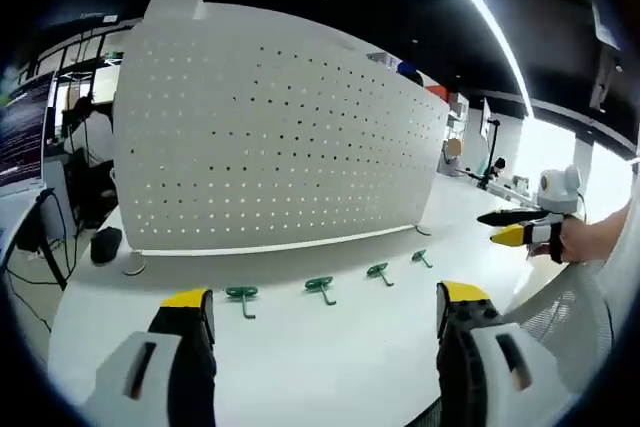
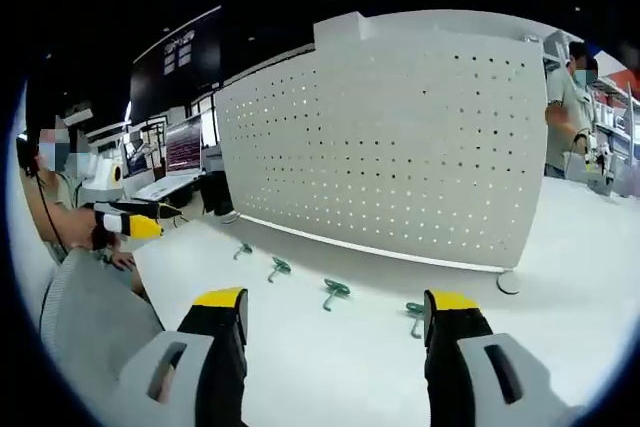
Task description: Insert the hook assembly into the mounting plate slot until the hook locks in place.
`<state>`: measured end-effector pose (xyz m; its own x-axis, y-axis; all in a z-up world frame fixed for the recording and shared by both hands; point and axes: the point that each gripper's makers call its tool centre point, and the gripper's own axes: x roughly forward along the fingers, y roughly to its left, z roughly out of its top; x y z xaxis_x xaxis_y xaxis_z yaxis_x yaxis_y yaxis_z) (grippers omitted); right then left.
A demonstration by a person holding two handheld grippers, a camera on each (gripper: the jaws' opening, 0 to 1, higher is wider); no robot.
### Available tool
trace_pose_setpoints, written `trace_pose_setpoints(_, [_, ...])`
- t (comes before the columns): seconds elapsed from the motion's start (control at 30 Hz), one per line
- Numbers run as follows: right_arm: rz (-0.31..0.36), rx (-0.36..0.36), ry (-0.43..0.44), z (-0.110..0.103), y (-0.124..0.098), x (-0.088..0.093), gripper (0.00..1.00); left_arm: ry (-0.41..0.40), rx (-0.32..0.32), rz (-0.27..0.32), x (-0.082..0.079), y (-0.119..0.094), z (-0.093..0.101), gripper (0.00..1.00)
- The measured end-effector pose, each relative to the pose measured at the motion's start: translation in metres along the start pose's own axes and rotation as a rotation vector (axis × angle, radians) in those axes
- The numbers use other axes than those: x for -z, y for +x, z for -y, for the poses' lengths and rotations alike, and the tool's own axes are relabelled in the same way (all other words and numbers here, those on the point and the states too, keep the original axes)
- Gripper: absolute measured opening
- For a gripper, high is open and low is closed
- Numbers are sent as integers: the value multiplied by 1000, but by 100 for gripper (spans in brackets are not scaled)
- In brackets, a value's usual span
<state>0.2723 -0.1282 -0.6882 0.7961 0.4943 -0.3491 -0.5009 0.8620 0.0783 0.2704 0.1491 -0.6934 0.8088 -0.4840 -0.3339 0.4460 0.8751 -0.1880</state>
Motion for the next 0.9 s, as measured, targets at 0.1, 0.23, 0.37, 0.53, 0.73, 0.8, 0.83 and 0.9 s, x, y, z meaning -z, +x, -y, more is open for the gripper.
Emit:
trace_pose_setpoints(0.1, [0,0,-1,0,0,0,68,-1,-2,-5,1,0,-1,94])
trace_pose_setpoints(0.23, [-8,-1,2,0,1,2,68,-4,-4,-11,3,1,-2,94])
trace_pose_setpoints(0.37, [-12,-1,5,0,1,3,68,-7,-1,-15,3,1,-1,94])
trace_pose_setpoints(0.53, [-20,-2,8,0,1,4,68,-14,2,-31,6,2,0,93])
trace_pose_setpoints(0.73, [-31,-4,11,0,1,7,67,-19,2,-47,10,2,-1,92])
trace_pose_setpoints(0.8, [-35,-4,12,0,1,8,67,-18,1,-48,10,2,-1,92])
trace_pose_setpoints(0.83, [-36,-4,13,0,1,8,67,-18,1,-49,10,2,-1,92])
trace_pose_setpoints(0.9, [-39,-5,15,0,1,8,66,-20,2,-52,10,2,0,92])
